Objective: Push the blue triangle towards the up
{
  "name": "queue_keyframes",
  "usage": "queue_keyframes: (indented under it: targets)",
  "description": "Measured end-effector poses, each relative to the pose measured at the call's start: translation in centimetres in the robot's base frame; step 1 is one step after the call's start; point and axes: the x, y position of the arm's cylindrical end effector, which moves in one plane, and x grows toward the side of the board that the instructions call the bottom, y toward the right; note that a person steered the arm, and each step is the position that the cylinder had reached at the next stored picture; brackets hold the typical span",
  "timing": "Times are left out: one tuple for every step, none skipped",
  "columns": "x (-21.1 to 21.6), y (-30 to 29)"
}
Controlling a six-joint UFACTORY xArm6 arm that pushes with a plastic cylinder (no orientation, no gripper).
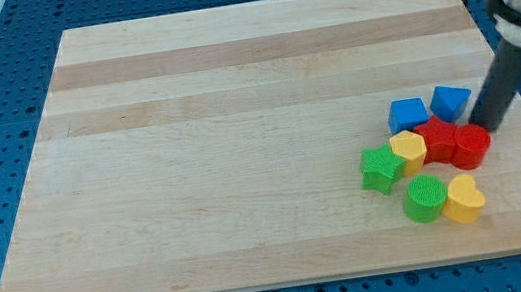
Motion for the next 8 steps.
queue_keyframes:
  targets:
    - [-1.2,0.0]
    - [0.4,-0.3]
    - [0.6,-1.2]
    - [-0.4,-3.1]
    - [-4.7,-4.6]
    - [-8.7,-4.7]
    - [-7.8,-4.8]
    - [-4.6,-5.9]
